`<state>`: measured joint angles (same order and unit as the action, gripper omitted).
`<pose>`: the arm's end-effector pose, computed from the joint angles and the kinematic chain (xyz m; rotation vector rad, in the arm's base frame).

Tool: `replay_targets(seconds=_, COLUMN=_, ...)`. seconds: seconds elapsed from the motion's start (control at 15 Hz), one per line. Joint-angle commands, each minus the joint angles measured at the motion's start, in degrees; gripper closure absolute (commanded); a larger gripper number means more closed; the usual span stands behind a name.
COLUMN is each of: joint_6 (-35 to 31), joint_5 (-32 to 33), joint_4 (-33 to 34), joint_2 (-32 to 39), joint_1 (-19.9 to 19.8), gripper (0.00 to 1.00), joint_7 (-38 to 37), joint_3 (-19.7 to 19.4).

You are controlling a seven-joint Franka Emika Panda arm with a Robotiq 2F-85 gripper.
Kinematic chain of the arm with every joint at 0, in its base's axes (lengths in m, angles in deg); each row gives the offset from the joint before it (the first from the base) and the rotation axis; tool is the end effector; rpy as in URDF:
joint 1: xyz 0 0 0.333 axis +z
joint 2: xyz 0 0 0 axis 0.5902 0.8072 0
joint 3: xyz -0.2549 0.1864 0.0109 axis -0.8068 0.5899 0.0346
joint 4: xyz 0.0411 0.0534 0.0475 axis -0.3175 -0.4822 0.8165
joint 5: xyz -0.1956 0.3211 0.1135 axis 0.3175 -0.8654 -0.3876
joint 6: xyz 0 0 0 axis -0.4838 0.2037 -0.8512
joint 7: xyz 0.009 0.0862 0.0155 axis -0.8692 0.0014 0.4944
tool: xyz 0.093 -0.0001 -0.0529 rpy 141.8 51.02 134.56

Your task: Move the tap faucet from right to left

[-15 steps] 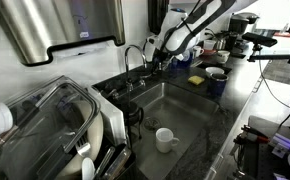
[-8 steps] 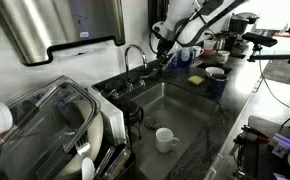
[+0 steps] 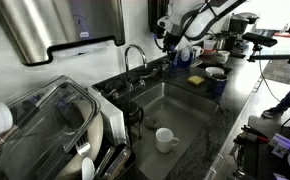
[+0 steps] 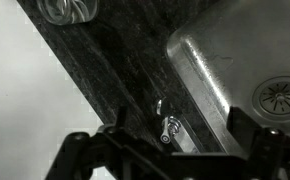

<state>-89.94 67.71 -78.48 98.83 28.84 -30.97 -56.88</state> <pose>0.6098 -0.0920 0.3933 2.5045 1.1301 0.3876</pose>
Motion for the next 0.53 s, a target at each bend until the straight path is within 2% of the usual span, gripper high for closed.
replay_targets(seconds=0.0, joint_6=0.1, joint_5=0.0, joint_4=-0.1, joint_2=0.0, joint_1=0.4, gripper=0.00, joint_7=-0.1, joint_3=-0.3)
replay_targets(seconds=0.2, joint_6=4.2, joint_5=-2.2, joint_4=2.1, joint_2=1.9, joint_1=-0.4, gripper=0.00, joint_7=3.7, joint_3=0.2)
replay_targets(seconds=0.47, joint_6=8.7, joint_5=-12.6, joint_4=4.3, joint_2=3.8, joint_1=-2.8, gripper=0.00, joint_7=13.6, joint_3=1.8)
